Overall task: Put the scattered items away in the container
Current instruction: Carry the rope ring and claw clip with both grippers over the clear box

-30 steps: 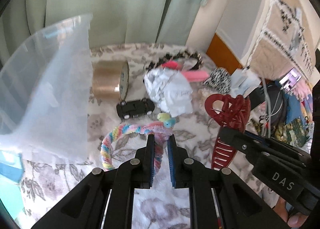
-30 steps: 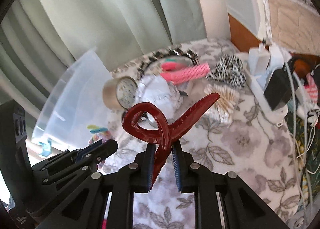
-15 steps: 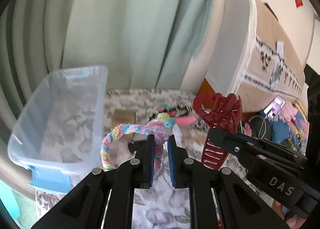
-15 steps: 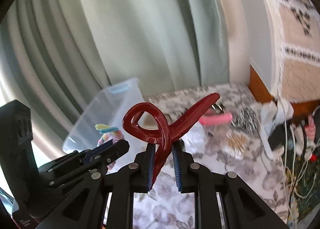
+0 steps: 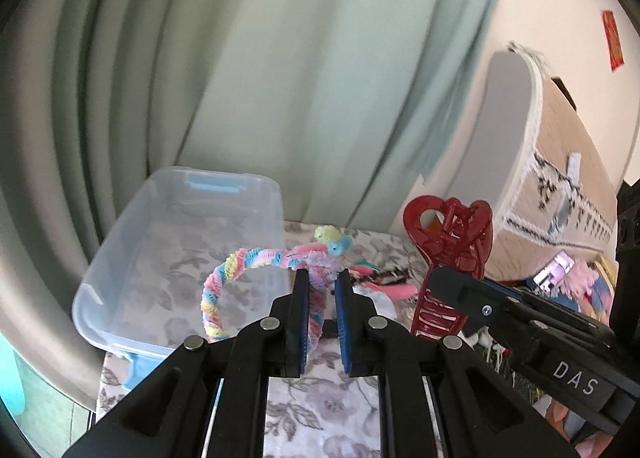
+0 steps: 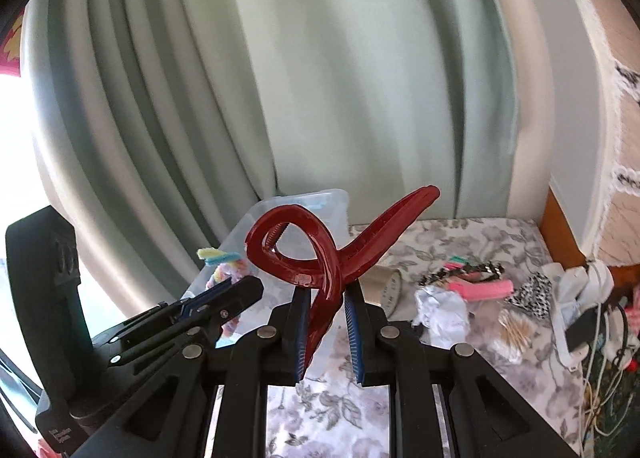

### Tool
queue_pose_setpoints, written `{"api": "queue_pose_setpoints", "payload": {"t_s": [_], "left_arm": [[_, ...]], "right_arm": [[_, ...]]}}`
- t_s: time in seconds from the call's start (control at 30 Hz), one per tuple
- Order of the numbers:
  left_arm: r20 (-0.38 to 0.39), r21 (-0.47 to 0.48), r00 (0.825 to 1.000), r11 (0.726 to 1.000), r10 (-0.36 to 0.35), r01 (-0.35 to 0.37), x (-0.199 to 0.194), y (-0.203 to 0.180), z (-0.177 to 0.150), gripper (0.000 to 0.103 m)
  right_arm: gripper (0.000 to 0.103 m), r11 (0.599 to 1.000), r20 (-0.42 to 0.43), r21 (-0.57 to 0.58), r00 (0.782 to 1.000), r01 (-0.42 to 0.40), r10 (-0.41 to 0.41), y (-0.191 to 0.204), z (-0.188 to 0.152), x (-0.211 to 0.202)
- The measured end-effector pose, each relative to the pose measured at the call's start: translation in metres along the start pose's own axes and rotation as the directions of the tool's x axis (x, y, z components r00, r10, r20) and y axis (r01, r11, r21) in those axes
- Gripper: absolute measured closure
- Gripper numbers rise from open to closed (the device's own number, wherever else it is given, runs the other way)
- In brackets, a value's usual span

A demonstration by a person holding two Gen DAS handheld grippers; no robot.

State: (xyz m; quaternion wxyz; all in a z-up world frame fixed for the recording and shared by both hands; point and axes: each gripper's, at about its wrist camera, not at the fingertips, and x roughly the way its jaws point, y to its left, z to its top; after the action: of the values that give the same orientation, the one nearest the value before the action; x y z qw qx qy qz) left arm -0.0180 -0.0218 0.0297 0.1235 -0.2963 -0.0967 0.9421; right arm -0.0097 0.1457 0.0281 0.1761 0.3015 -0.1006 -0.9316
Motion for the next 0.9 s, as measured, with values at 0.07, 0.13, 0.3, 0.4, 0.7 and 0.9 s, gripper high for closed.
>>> {"api": "queue_pose_setpoints", "payload": {"t_s": [0.07, 0.13, 0.3, 0.4, 0.7, 0.9], "left_arm": [[0.007, -0.017, 1.0, 1.0, 0.008, -0.008, -0.003, 0.009, 0.001, 0.09], [0.012, -0.038, 1.0, 0.999, 0.022, -0.021, -0.005, 0.02, 0.0, 0.09], [0.01, -0.087, 0.999, 0.995, 0.048, -0.047, -0.006, 0.045, 0.0, 0.09], [0.001, -0.117, 0.998, 0.991, 0.066, -0.066, -0.003, 0.061, 0.001, 0.09], [-0.022, -0.175, 0.994, 0.978, 0.107, -0.11, 0.007, 0.097, 0.001, 0.09], [-0.043, -0.198, 0.991, 0.971, 0.126, -0.132, 0.014, 0.112, 0.005, 0.09]], "right_arm": [[0.084, 1.0, -0.01, -0.015, 1.0, -0.008, 0.008, 0.008, 0.001, 0.006], [0.084, 0.999, -0.024, -0.031, 1.0, -0.017, 0.017, 0.017, 0.001, 0.013], [0.084, 0.997, -0.065, -0.061, 0.997, -0.041, 0.038, 0.038, 0.0, 0.032], [0.084, 0.996, -0.092, -0.071, 0.994, -0.057, 0.051, 0.048, 0.0, 0.043], [0.084, 0.99, -0.169, -0.105, 0.983, -0.09, 0.072, 0.067, -0.001, 0.081], [0.084, 0.986, -0.199, -0.134, 0.977, -0.101, 0.073, 0.077, 0.002, 0.102]]}}
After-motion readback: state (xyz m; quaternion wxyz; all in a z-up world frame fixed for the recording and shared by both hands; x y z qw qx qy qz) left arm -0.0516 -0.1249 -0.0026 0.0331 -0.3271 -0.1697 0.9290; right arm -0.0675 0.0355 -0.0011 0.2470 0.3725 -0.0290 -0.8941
